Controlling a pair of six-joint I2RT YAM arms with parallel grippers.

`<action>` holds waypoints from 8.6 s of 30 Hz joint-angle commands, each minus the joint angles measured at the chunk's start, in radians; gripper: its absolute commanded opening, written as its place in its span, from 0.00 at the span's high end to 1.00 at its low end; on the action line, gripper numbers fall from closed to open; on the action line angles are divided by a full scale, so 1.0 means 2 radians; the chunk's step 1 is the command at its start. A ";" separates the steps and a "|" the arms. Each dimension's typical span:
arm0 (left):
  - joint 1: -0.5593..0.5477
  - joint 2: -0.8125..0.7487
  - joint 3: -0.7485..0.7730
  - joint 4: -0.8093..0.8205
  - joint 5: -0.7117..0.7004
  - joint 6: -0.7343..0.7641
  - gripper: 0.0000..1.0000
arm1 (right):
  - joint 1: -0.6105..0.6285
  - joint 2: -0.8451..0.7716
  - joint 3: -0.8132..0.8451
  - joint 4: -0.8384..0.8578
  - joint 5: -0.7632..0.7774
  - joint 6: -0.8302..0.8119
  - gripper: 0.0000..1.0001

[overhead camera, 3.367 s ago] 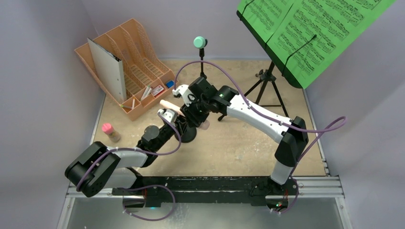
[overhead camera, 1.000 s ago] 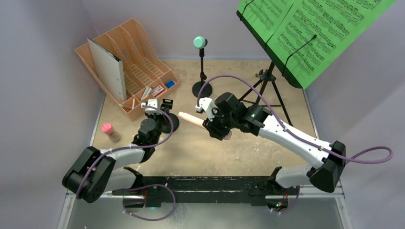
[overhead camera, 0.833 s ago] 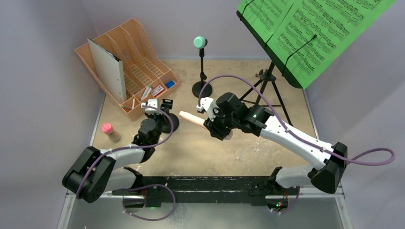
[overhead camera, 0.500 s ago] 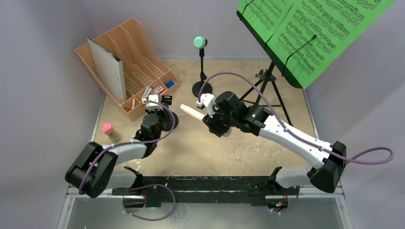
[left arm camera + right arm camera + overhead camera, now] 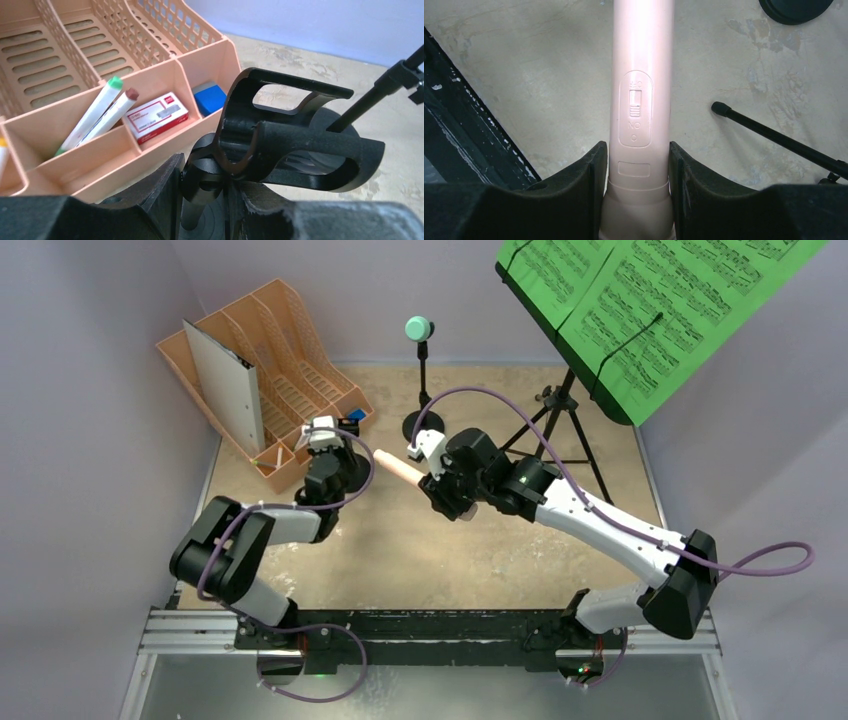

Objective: Pack up the instrument practice props
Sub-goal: Adjust the microphone stand at the center of the board, then place the microphone at the center of the board, then adjust the microphone stand with the microphone at the center of the board.

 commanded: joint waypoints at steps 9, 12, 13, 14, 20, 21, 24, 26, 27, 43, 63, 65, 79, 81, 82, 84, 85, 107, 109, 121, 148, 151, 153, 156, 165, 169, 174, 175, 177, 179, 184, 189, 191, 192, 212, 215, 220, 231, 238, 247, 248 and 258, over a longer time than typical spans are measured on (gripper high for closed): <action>0.004 0.025 0.046 0.014 0.024 -0.014 0.68 | -0.002 -0.020 -0.001 0.011 0.015 0.008 1.00; 0.004 -0.007 0.046 -0.019 0.039 -0.021 0.58 | -0.002 -0.021 -0.006 0.017 0.013 0.008 1.00; 0.004 -0.017 0.048 -0.034 0.046 -0.024 0.54 | -0.002 -0.022 -0.009 0.019 0.011 0.009 1.00; 0.004 -0.026 0.050 -0.054 0.052 -0.028 0.52 | -0.002 -0.024 -0.012 0.023 0.011 0.011 1.00; 0.004 -0.113 0.068 -0.197 0.077 -0.054 0.46 | -0.006 -0.038 -0.036 0.044 0.006 0.017 1.00; 0.003 -0.130 0.068 -0.224 0.080 -0.060 0.45 | -0.006 -0.039 -0.038 0.045 0.006 0.016 1.00; 0.003 -0.178 0.079 -0.294 0.085 -0.076 0.43 | -0.007 -0.046 -0.042 0.049 0.006 0.012 1.00; 0.003 -0.205 0.096 -0.345 0.085 -0.079 0.41 | -0.007 -0.052 -0.044 0.052 0.005 0.011 1.00; 0.003 -0.218 0.108 -0.373 0.087 -0.078 0.40 | -0.006 -0.054 -0.045 0.053 0.006 0.011 1.00; -0.005 -0.356 0.191 -0.577 0.242 0.208 0.28 | -0.006 -0.028 -0.047 0.075 -0.057 0.005 1.00; -0.119 -0.403 0.151 -0.710 0.356 0.550 0.13 | -0.006 0.011 -0.038 0.099 -0.133 -0.039 1.00; -0.138 -0.387 0.157 -0.712 0.347 0.558 0.14 | -0.007 0.014 -0.037 0.098 -0.141 -0.039 1.00; -0.220 -0.317 0.155 -0.697 0.285 0.606 0.21 | -0.007 0.017 -0.035 0.104 -0.189 -0.046 1.00; -0.227 -0.311 0.154 -0.696 0.284 0.609 0.22 | -0.006 0.018 -0.035 0.104 -0.199 -0.048 1.00; -0.230 -0.308 0.153 -0.695 0.280 0.611 0.23 | -0.007 0.018 -0.035 0.104 -0.202 -0.049 1.00; -0.237 -0.304 0.152 -0.693 0.272 0.615 0.25 | -0.007 0.018 -0.035 0.104 -0.204 -0.050 1.00; -0.239 -0.303 0.150 -0.692 0.269 0.618 0.26 | -0.006 0.017 -0.035 0.104 -0.205 -0.050 1.00; -0.261 -0.305 0.131 -0.673 0.246 0.593 1.00 | -0.007 0.016 -0.041 0.128 -0.196 -0.038 0.52; -0.261 -0.310 0.125 -0.661 0.229 0.580 1.00 | -0.007 0.001 -0.050 0.149 -0.161 -0.019 0.35; -0.261 -0.282 0.137 -0.608 0.100 0.380 1.00 | -0.010 -0.148 -0.139 0.292 0.167 0.056 0.03; -0.108 -0.308 0.100 -0.744 -0.029 -0.217 1.00 | -0.010 -0.228 -0.190 0.340 0.256 0.095 0.01; -0.076 -0.287 0.077 -0.729 0.000 -0.224 1.00 | -0.010 -0.233 -0.191 0.342 0.253 0.096 0.01; -0.053 -0.272 0.060 -0.712 0.019 -0.218 1.00 | -0.010 -0.238 -0.192 0.342 0.247 0.095 0.01; -0.029 -0.247 0.048 -0.686 0.026 -0.206 1.00 | -0.009 -0.246 -0.196 0.345 0.239 0.094 0.01; 0.001 -0.141 0.097 -0.684 0.017 -0.130 0.96 | -0.010 -0.253 -0.199 0.347 0.235 0.094 0.01; 0.021 -0.110 0.108 -0.680 0.013 -0.103 0.94 | -0.010 -0.253 -0.199 0.346 0.234 0.094 0.01; 0.056 -0.087 0.117 -0.663 0.038 -0.077 0.91 | -0.009 -0.248 -0.200 0.349 0.232 0.094 0.01; 0.062 -0.080 0.119 -0.660 0.044 -0.072 0.90 | -0.009 -0.246 -0.200 0.349 0.232 0.094 0.01; 0.074 -0.068 0.125 -0.656 0.052 -0.063 0.88 | -0.009 -0.244 -0.200 0.348 0.230 0.092 0.01; 0.082 -0.057 0.132 -0.656 0.057 -0.055 0.83 | -0.009 -0.246 -0.200 0.348 0.231 0.092 0.01; 0.093 -0.046 0.141 -0.661 0.065 -0.049 0.68 | -0.009 -0.251 -0.204 0.352 0.232 0.091 0.01; 0.096 -0.060 0.139 -0.664 0.061 -0.052 0.54 | -0.009 -0.247 -0.204 0.354 0.230 0.089 0.01; 0.097 -0.067 0.138 -0.667 0.057 -0.056 0.49 | -0.009 -0.243 -0.203 0.354 0.230 0.088 0.01; 0.097 -0.071 0.136 -0.668 0.054 -0.058 0.47 | -0.009 -0.242 -0.202 0.354 0.230 0.088 0.01; 0.097 -0.190 0.138 -0.692 0.082 -0.068 0.26 | -0.009 -0.191 -0.186 0.376 0.203 0.105 0.01; 0.097 -0.234 0.141 -0.696 0.081 -0.062 0.24 | -0.009 -0.179 -0.185 0.392 0.202 0.110 0.01; 0.097 -0.309 0.142 -0.688 0.089 -0.053 0.22 | -0.009 -0.148 -0.168 0.405 0.223 0.124 0.01; 0.003 -0.428 0.140 -0.697 -0.051 -0.020 0.04 | -0.015 -0.095 -0.138 0.428 0.262 0.124 0.01; -0.014 -0.515 0.103 -0.658 -0.060 -0.003 0.01 | -0.058 -0.070 -0.140 0.489 0.234 0.141 0.01; -0.014 -0.533 0.098 -0.647 -0.036 -0.008 0.01 | -0.113 -0.032 -0.134 0.599 0.211 0.130 0.02; -0.014 -0.537 0.096 -0.647 -0.034 -0.008 0.01 | -0.115 -0.021 -0.129 0.614 0.202 0.124 0.02; -0.014 -0.550 0.097 -0.654 -0.036 -0.013 0.01 | -0.109 0.108 -0.081 0.734 0.190 0.083 0.07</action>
